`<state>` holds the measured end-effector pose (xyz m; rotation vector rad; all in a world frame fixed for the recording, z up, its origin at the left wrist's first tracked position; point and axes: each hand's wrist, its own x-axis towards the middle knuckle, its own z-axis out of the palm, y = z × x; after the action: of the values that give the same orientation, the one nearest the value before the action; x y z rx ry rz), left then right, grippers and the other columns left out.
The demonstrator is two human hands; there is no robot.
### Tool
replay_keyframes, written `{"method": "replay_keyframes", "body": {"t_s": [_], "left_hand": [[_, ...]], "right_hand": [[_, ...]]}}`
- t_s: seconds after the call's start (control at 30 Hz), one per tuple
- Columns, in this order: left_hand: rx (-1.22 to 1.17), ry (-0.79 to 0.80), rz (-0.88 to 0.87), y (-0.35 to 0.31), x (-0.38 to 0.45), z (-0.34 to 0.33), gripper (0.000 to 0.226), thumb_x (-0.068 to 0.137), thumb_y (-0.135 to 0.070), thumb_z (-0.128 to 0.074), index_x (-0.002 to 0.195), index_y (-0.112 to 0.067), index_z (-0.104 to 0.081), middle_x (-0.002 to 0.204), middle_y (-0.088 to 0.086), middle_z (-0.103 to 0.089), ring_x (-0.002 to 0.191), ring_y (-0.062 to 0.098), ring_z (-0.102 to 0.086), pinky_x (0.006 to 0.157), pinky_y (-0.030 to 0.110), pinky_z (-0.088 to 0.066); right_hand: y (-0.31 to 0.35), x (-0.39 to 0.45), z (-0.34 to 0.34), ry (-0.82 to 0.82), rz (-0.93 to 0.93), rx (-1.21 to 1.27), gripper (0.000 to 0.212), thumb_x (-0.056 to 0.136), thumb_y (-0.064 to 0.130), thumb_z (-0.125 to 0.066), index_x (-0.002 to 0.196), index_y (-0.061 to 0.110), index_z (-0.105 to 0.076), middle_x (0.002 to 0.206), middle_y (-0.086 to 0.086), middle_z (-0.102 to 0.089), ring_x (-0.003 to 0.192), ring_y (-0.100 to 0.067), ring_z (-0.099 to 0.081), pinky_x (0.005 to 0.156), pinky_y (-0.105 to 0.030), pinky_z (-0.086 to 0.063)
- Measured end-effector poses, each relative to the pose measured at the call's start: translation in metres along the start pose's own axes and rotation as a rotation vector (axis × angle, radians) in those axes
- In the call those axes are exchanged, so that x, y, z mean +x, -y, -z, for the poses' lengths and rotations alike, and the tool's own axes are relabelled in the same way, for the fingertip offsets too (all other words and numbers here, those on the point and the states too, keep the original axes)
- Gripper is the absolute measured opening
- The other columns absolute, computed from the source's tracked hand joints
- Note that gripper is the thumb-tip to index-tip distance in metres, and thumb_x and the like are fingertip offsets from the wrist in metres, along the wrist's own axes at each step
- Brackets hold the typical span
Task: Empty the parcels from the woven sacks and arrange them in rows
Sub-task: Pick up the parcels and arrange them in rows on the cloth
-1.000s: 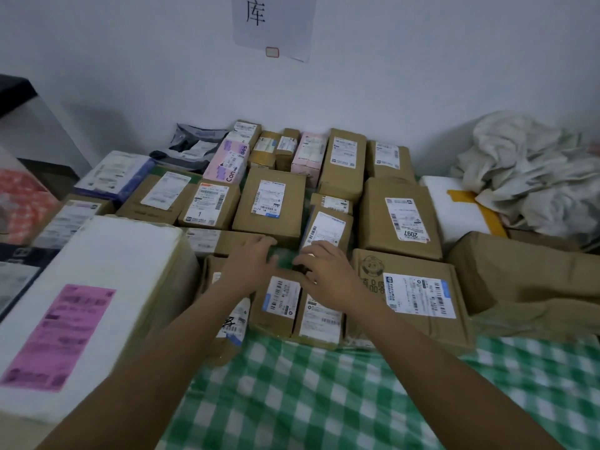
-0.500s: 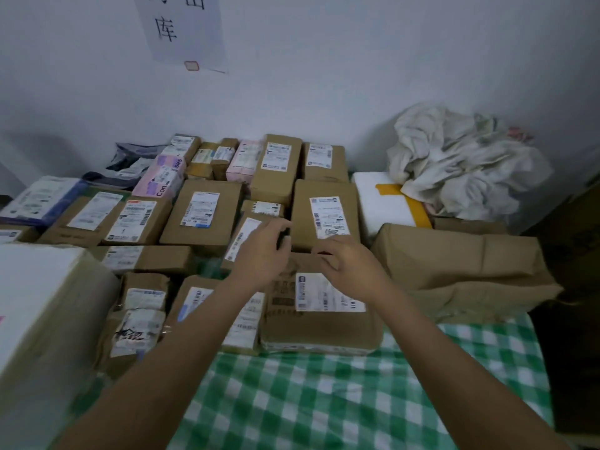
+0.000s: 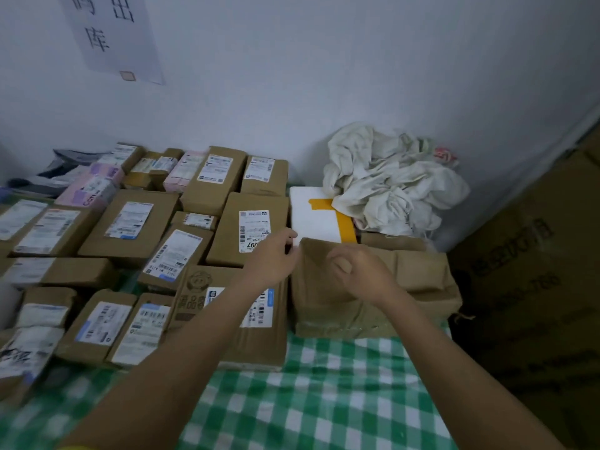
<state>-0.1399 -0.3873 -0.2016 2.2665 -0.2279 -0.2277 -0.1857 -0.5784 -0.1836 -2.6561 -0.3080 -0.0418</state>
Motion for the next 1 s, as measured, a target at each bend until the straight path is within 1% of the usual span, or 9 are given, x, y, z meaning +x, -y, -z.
{"method": "replay_keyframes", "body": {"t_s": [0.1,0.17,0.27,0.47,0.57,0.63,0.77,0.87,1.0], "left_hand": [[0.010,0.057,0.022,0.001,0.011,-0.013,0.035,0.098,-0.031,-0.046,0.131,-0.020,-0.047,0.114,-0.006,-0.056,0.102,0.011,-0.053,0.089,0.032,-0.046],[0.023,0.096,0.046,0.001,0.015,-0.017,0.041,0.098,-0.031,-0.045,0.137,-0.019,-0.042,0.126,0.000,-0.054,0.112,0.018,-0.052,0.095,0.037,-0.045],[0.051,0.121,0.079,-0.004,0.016,-0.021,0.051,0.098,-0.029,-0.046,0.146,-0.017,-0.031,0.147,0.008,-0.035,0.131,0.028,-0.039,0.103,0.038,-0.038],[0.073,0.162,0.105,0.002,0.013,-0.030,0.056,0.094,-0.029,-0.055,0.144,-0.016,-0.033,0.145,0.010,-0.035,0.136,0.029,-0.031,0.108,0.040,-0.034],[0.116,0.149,0.138,0.004,0.018,-0.032,0.066,0.095,-0.031,-0.055,0.149,-0.014,-0.023,0.152,0.009,-0.026,0.140,0.029,-0.026,0.111,0.041,-0.031],[0.148,0.146,0.151,-0.002,0.023,-0.040,0.070,0.094,-0.032,-0.055,0.152,-0.018,-0.018,0.156,0.010,-0.018,0.141,0.032,-0.024,0.112,0.046,-0.030],[0.292,0.158,0.250,-0.019,0.028,-0.055,0.072,0.096,-0.034,-0.051,0.153,-0.022,-0.009,0.158,0.015,-0.008,0.141,0.040,-0.021,0.112,0.051,-0.029],[0.340,0.066,0.364,-0.038,0.029,-0.068,0.065,0.096,-0.033,-0.048,0.150,-0.017,-0.014,0.155,0.017,-0.013,0.138,0.041,-0.024,0.109,0.049,-0.031],[0.387,-0.018,0.407,-0.059,0.037,-0.067,0.055,0.096,-0.030,-0.047,0.143,-0.013,-0.025,0.150,0.018,-0.021,0.138,0.040,-0.019,0.108,0.050,-0.026]], "right_hand": [[-0.023,-0.002,-0.001,-0.011,-0.073,0.008,0.022,0.090,0.010,-0.062,0.110,0.009,-0.070,0.117,-0.006,-0.064,0.111,-0.021,-0.057,0.088,-0.022,-0.039],[-0.038,-0.004,-0.002,-0.009,-0.120,-0.030,0.026,0.089,0.012,-0.062,0.115,0.011,-0.067,0.124,-0.006,-0.058,0.118,-0.022,-0.051,0.096,-0.027,-0.038],[-0.059,0.000,0.000,0.048,-0.188,-0.146,0.044,0.090,0.015,-0.061,0.133,0.012,-0.055,0.143,-0.007,-0.043,0.134,-0.025,-0.034,0.108,-0.033,-0.029],[-0.095,0.023,-0.003,0.183,-0.226,-0.309,0.061,0.088,0.028,-0.058,0.145,0.022,-0.038,0.155,-0.005,-0.030,0.143,-0.027,-0.021,0.117,-0.045,-0.019],[-0.097,0.032,-0.006,0.250,-0.214,-0.340,0.062,0.089,0.030,-0.056,0.147,0.022,-0.034,0.154,-0.006,-0.031,0.142,-0.029,-0.025,0.115,-0.047,-0.022],[-0.104,0.033,-0.005,0.311,-0.192,-0.366,0.061,0.090,0.029,-0.054,0.147,0.021,-0.032,0.148,-0.009,-0.039,0.134,-0.033,-0.036,0.110,-0.047,-0.031],[-0.112,0.031,0.001,0.348,-0.065,-0.399,0.061,0.091,0.029,-0.053,0.147,0.020,-0.030,0.141,-0.012,-0.044,0.124,-0.033,-0.044,0.099,-0.042,-0.039],[-0.123,0.033,0.017,0.371,0.045,-0.328,0.054,0.095,0.035,-0.050,0.144,0.020,-0.036,0.135,-0.011,-0.046,0.123,-0.030,-0.044,0.096,-0.040,-0.042],[-0.126,0.056,0.032,0.393,0.018,-0.120,0.046,0.100,0.039,-0.044,0.141,0.018,-0.045,0.135,-0.010,-0.049,0.118,-0.028,-0.050,0.098,-0.042,-0.045]]}}
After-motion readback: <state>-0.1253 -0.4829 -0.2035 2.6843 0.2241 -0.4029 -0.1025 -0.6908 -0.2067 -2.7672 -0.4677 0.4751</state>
